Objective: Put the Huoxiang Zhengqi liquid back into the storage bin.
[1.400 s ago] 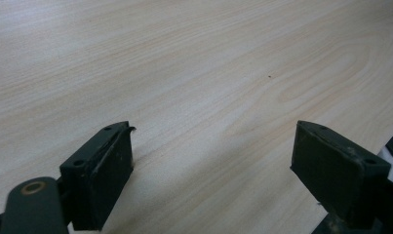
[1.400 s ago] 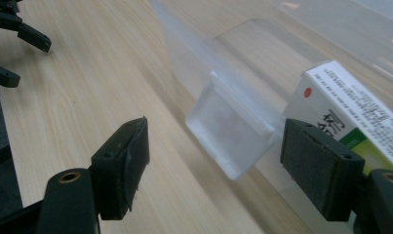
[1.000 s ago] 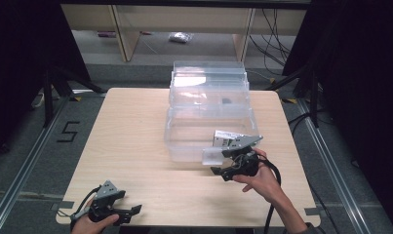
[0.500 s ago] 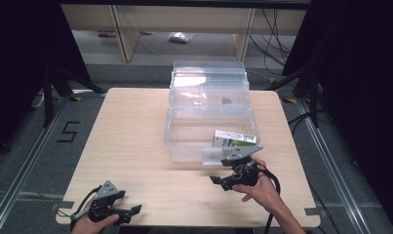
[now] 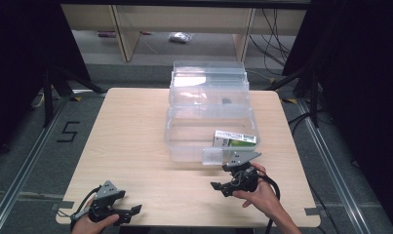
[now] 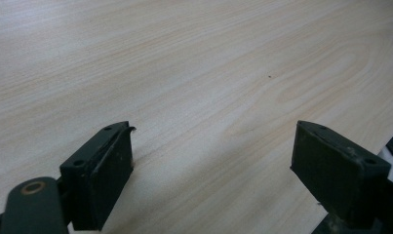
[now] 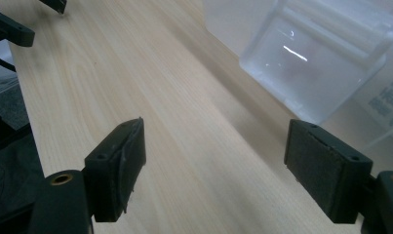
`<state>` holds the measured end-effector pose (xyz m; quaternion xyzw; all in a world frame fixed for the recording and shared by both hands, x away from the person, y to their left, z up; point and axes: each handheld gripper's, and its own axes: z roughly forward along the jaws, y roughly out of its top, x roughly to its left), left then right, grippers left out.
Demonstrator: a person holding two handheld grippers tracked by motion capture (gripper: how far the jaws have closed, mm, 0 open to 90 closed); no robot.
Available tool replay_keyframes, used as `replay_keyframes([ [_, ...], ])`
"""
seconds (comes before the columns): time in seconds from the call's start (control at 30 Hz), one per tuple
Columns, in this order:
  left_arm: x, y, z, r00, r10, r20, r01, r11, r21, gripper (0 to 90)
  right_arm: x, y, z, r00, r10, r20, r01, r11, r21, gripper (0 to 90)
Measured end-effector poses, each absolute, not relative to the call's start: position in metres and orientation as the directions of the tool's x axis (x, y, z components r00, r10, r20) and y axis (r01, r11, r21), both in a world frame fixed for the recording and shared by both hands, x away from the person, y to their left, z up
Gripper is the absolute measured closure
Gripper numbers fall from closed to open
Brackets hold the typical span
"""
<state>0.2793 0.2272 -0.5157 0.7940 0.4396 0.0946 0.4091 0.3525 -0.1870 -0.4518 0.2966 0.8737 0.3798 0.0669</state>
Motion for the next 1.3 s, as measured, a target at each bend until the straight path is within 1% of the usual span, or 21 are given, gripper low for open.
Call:
replay_keyframes([
  [0.03, 0.279, 0.227, -0.515, 0.590, 0.782, -0.202, 0.621, -0.280, 0.732, 14.8, 0.354, -0.188, -0.454, -0.821, 0.563, 0.090, 0.452, 0.546, 0.706, 22.5],
  [0.07, 0.279, 0.227, -0.515, 0.591, 0.781, -0.203, 0.621, -0.279, 0.733, 14.9, 0.352, -0.188, -0.457, -0.802, 0.589, 0.094, 0.468, 0.525, 0.711, 21.6],
  [0.2, 0.279, 0.227, -0.515, 0.597, 0.775, -0.208, 0.621, -0.282, 0.731, 14.8, 0.350, -0.192, -0.457, -0.805, 0.586, 0.088, 0.470, 0.540, 0.698, 21.7],
  [0.23, 0.279, 0.227, -0.515, 0.595, 0.777, -0.207, 0.621, -0.281, 0.732, 14.8, 0.348, -0.191, -0.457, -0.792, 0.600, 0.115, 0.499, 0.526, 0.689, 21.2],
  [0.33, 0.279, 0.227, -0.515, 0.592, 0.778, -0.210, 0.624, -0.278, 0.730, 14.8, 0.349, -0.195, -0.460, -0.800, 0.593, 0.095, 0.480, 0.536, 0.695, 18.7],
  [0.37, 0.279, 0.227, -0.515, 0.594, 0.777, -0.210, 0.623, -0.278, 0.731, 14.8, 0.348, -0.195, -0.461, -0.791, 0.602, 0.108, 0.491, 0.519, 0.700, 17.6],
  [0.4, 0.279, 0.227, -0.515, 0.595, 0.777, -0.205, 0.620, -0.281, 0.732, 14.8, 0.349, -0.197, -0.462, -0.799, 0.593, 0.099, 0.481, 0.533, 0.696, 17.0],
  [0.43, 0.279, 0.227, -0.515, 0.595, 0.777, -0.206, 0.620, -0.281, 0.732, 14.8, 0.347, -0.199, -0.461, -0.785, 0.610, 0.106, 0.500, 0.525, 0.689, 16.5],
  [0.47, 0.279, 0.227, -0.515, 0.595, 0.777, -0.207, 0.621, -0.281, 0.732, 14.8, 0.347, -0.200, -0.463, -0.795, 0.597, 0.104, 0.488, 0.529, 0.694, 16.5],
  [0.57, 0.279, 0.227, -0.515, 0.591, 0.779, -0.210, 0.627, -0.280, 0.727, 14.8, 0.344, -0.204, -0.466, -0.784, 0.609, 0.125, 0.508, 0.513, 0.692, 16.5],
  [0.67, 0.279, 0.226, -0.515, 0.587, 0.783, -0.206, 0.628, -0.280, 0.726, 14.8, 0.342, -0.210, -0.467, -0.786, 0.608, 0.111, 0.491, 0.505, 0.710, 16.5],
  [0.8, 0.279, 0.227, -0.515, 0.590, 0.780, -0.209, 0.630, -0.282, 0.724, 14.8, 0.337, -0.216, -0.470, -0.773, 0.619, 0.135, 0.515, 0.489, 0.704, 16.5],
  [0.83, 0.279, 0.227, -0.515, 0.589, 0.780, -0.209, 0.629, -0.281, 0.725, 14.8, 0.337, -0.220, -0.471, -0.781, 0.614, 0.117, 0.501, 0.504, 0.703, 16.5],
  [0.9, 0.279, 0.227, -0.515, 0.590, 0.780, -0.209, 0.630, -0.283, 0.723, 14.9, 0.335, -0.221, -0.472, -0.774, 0.620, 0.131, 0.516, 0.496, 0.699, 16.5],
  [0.97, 0.279, 0.227, -0.515, 0.591, 0.780, -0.209, 0.630, -0.283, 0.724, 14.8, 0.335, -0.225, -0.474, -0.781, 0.611, 0.128, 0.506, 0.499, 0.703, 16.5],
  [1.03, 0.279, 0.227, -0.515, 0.591, 0.780, -0.208, 0.628, -0.282, 0.726, 14.9, 0.331, -0.226, -0.476, -0.760, 0.633, 0.145, 0.533, 0.481, 0.696, 16.6],
  [1.07, 0.279, 0.227, -0.515, 0.592, 0.779, -0.208, 0.627, -0.282, 0.726, 14.8, 0.332, -0.228, -0.476, -0.772, 0.623, 0.126, 0.516, 0.500, 0.696, 16.6],
  [1.1, 0.279, 0.227, -0.515, 0.590, 0.780, -0.208, 0.629, -0.283, 0.724, 14.8, 0.329, -0.228, -0.477, -0.764, 0.630, 0.141, 0.532, 0.490, 0.691, 16.6],
  [1.23, 0.279, 0.227, -0.515, 0.590, 0.780, -0.207, 0.627, -0.282, 0.726, 14.8, 0.328, -0.231, -0.479, -0.774, 0.618, 0.135, 0.524, 0.507, 0.685, 16.6],
  [1.27, 0.279, 0.227, -0.515, 0.590, 0.781, -0.207, 0.628, -0.282, 0.726, 14.8, 0.324, -0.231, -0.478, -0.751, 0.640, 0.162, 0.560, 0.487, 0.670, 16.6],
  [1.3, 0.279, 0.227, -0.515, 0.591, 0.779, -0.207, 0.625, -0.280, 0.729, 14.9, 0.326, -0.233, -0.479, -0.768, 0.626, 0.137, 0.531, 0.502, 0.682, 16.5],
])
